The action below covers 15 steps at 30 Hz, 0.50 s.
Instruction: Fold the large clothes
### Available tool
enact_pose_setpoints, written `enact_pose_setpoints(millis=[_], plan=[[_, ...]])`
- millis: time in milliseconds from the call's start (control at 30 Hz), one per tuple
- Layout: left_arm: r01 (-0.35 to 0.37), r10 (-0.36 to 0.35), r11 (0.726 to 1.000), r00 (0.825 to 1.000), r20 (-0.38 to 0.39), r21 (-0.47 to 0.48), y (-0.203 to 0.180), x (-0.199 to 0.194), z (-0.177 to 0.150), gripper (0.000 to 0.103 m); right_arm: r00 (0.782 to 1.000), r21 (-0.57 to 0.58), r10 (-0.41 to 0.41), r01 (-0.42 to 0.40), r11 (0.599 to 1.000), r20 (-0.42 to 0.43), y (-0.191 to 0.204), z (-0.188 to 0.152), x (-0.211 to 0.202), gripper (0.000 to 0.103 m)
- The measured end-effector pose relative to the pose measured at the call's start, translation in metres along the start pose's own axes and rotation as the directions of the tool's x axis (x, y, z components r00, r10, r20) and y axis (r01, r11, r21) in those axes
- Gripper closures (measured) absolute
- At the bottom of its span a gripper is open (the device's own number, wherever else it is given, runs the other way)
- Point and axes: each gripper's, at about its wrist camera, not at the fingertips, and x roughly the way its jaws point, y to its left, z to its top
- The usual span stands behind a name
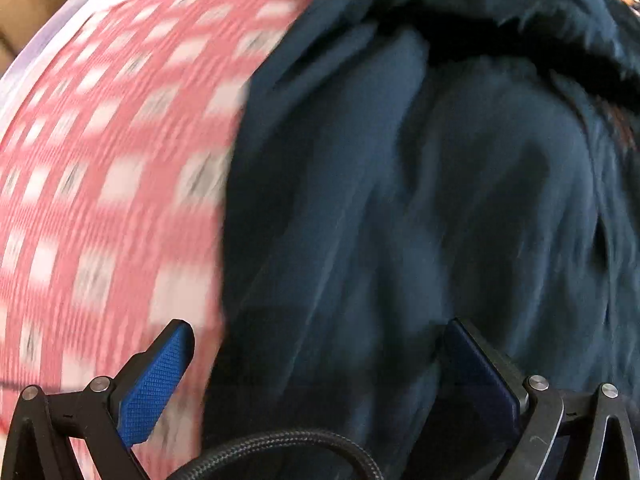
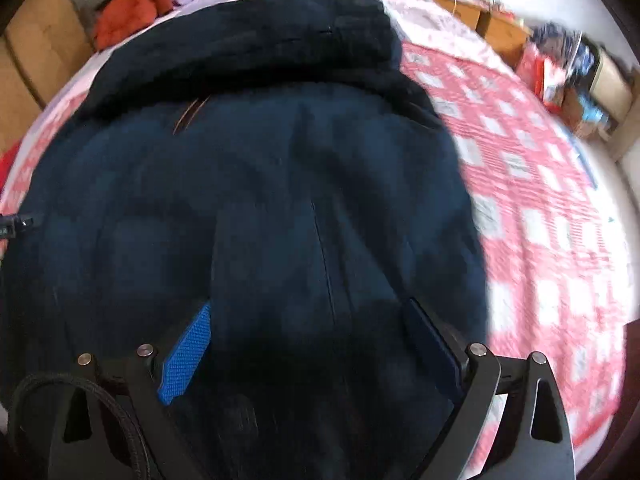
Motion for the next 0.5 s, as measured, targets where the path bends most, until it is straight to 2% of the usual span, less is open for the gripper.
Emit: enact_pose_setpoints(millis=[167,333,500], plan=[[-0.028,0.029,0.998,0.999,0.015,-0.051,0.027,-0.044,-0.048,0.0,1.0,0.035,-0.027,0.027,0.999,0.001,-0.017,-0.054,-0.06,0.007],[-0.059,0.067,0.994,0.994,0.081,-0.097,0.052,-0.118,-0.086,0.0,0.997,0.114,-0.073,0.069,0.991,0.031,-0.054,-0.098,-0.134,0.007],[-0.119,0.132,0.987,0.985,0.11,-0.111,0.077,-0.183,-0.121,0.0,0.989,0.173,-0.144,0.135,0.976,0.037,-0.089,-0.141,-0.216,0.007]])
